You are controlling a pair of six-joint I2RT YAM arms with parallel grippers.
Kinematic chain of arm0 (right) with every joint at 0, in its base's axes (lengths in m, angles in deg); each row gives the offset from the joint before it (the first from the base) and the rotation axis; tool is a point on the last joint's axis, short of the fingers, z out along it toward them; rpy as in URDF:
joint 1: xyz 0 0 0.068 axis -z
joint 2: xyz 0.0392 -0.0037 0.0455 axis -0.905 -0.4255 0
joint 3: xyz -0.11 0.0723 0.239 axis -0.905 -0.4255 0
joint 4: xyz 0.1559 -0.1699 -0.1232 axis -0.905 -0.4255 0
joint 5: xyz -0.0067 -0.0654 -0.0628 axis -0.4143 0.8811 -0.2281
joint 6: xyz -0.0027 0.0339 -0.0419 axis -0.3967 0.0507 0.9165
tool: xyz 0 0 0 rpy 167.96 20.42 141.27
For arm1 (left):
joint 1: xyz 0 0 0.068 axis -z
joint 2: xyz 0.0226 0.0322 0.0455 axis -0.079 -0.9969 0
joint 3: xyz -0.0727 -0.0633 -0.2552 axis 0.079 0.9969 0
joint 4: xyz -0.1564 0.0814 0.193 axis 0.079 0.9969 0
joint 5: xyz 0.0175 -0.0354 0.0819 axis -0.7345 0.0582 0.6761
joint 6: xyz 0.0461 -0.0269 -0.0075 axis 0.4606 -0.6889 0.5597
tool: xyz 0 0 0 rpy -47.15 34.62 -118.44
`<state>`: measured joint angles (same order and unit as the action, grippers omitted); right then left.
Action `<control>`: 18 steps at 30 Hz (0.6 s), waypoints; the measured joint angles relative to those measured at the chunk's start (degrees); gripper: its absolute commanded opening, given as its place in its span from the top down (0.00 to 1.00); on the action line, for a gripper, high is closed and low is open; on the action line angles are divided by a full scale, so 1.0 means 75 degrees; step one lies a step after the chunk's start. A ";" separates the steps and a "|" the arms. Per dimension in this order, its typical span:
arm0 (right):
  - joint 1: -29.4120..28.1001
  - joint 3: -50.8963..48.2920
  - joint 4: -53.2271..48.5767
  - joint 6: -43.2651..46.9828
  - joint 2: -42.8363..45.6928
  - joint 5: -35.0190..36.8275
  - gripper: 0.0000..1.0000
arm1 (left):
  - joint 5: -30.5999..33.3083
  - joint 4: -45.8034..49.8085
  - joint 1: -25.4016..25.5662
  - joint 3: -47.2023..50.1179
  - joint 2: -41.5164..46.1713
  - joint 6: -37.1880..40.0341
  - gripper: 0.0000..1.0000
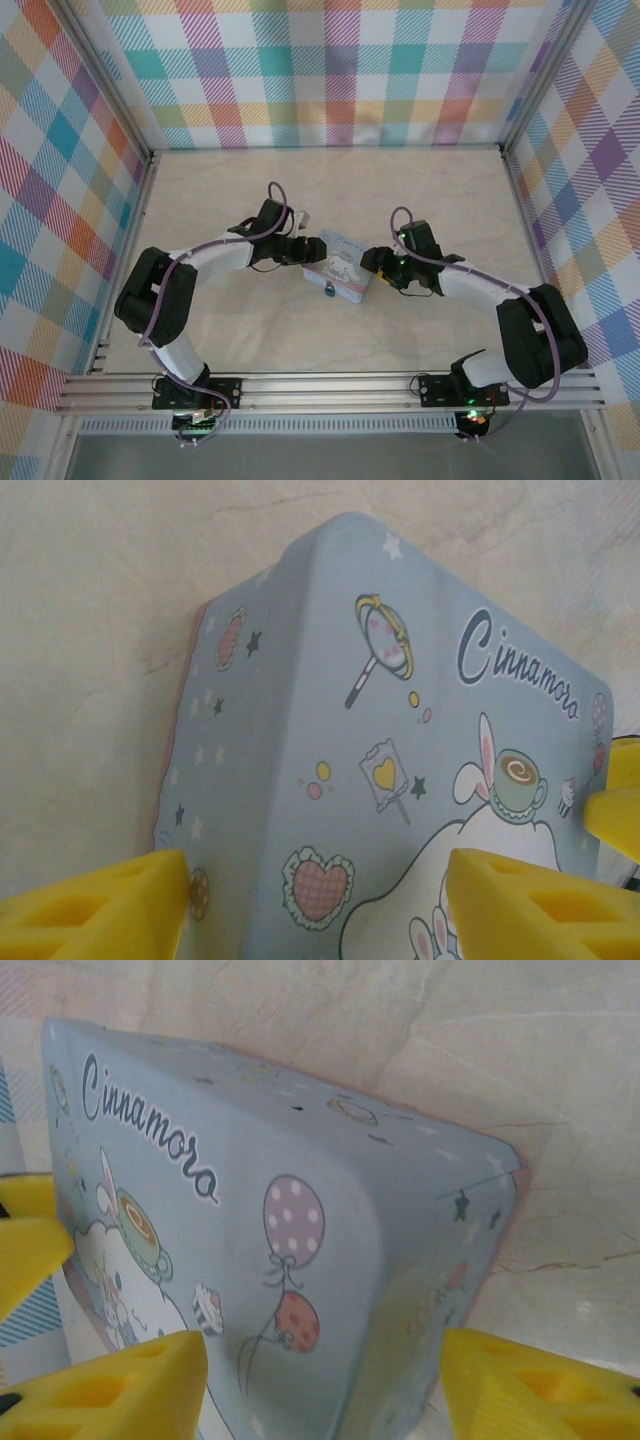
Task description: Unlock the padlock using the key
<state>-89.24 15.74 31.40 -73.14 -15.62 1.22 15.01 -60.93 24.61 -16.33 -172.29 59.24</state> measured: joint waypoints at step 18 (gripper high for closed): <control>0.0187 0.3005 -0.0670 0.0968 -0.2588 0.0495 0.42 | 0.1125 -0.0659 -0.0012 0.0230 0.0105 -0.0877 0.48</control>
<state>-87.84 38.27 26.37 -65.88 -35.03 4.93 23.44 -65.87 24.53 -14.60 -171.51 52.66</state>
